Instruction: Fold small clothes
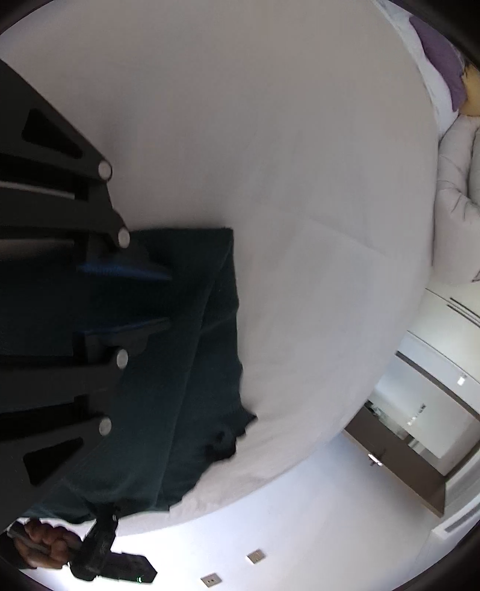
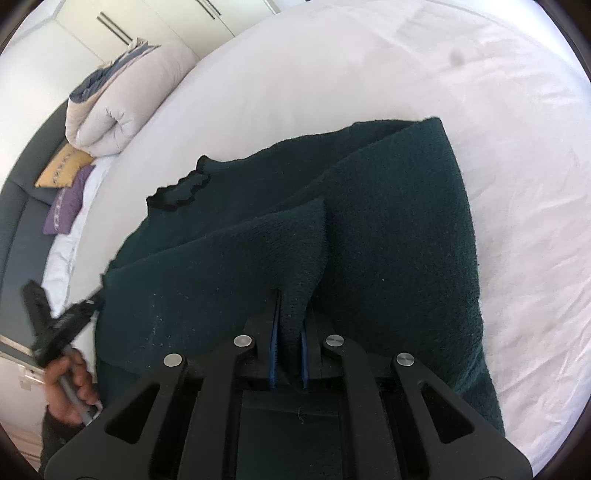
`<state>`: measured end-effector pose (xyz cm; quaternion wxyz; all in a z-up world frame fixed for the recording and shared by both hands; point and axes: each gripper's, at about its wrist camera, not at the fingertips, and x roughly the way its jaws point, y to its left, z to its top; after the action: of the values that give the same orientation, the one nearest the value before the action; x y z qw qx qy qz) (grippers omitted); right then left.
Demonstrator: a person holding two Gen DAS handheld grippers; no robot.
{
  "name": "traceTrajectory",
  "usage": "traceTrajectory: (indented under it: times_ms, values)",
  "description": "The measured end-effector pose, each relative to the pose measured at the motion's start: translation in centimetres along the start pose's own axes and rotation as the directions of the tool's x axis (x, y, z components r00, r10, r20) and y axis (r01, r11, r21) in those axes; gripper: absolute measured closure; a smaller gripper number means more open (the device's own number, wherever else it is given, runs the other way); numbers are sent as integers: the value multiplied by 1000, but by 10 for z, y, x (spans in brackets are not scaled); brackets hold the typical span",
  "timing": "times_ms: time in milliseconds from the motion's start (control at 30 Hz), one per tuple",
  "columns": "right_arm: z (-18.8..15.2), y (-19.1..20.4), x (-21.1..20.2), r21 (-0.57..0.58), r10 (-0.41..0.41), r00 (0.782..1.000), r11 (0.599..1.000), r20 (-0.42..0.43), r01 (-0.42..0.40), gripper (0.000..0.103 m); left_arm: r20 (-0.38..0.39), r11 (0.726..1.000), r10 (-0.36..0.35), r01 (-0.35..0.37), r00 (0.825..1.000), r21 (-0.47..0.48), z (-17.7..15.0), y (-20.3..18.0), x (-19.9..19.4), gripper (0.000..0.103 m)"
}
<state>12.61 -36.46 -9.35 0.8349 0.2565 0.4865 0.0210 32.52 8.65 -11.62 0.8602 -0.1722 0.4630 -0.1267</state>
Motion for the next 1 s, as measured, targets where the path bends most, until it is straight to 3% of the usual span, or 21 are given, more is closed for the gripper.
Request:
traceTrajectory:
  times_ms: [200,267,367,433,467,567,700,733,767,833,1000]
  values:
    - [-3,-3,1,22,29,999,999,19,-29,96,10,1000,-3,3,1000,26,-1,-3,-4,84]
    - [-5,-5,-1,44,49,999,998,24,-50,95,19,999,10,-11,1000,43,-11,-5,-15,79]
    - [-10,-7,-5,57,70,997,996,38,-72,93,33,994,43,-46,999,101,-37,-20,-39,52]
    - [-17,-8,-11,50,72,996,996,57,-74,93,22,975,111,-114,994,193,-63,-38,-48,22]
    - [-20,-9,-14,48,71,996,996,61,-74,91,14,968,129,-129,992,214,-71,-40,-49,19]
    - [-31,-15,-29,49,55,997,997,63,-58,87,11,960,152,-150,988,237,-97,-36,-69,19]
    - [-50,-33,-74,83,15,993,996,116,-25,73,29,987,102,-105,994,123,-121,-20,-126,19]
    - [-57,-39,-88,94,13,991,995,136,-26,63,40,988,103,-107,994,114,-131,-18,-143,19]
    - [-68,-47,-107,110,14,986,993,165,-32,46,41,989,105,-109,994,104,-141,-16,-158,19]
    - [-93,-61,-141,136,5,974,990,227,-37,36,20,991,105,-107,994,77,-160,-8,-179,19]
    - [-158,-91,-190,143,13,975,989,220,-45,36,-72,998,55,-55,996,4,-211,6,-204,19]
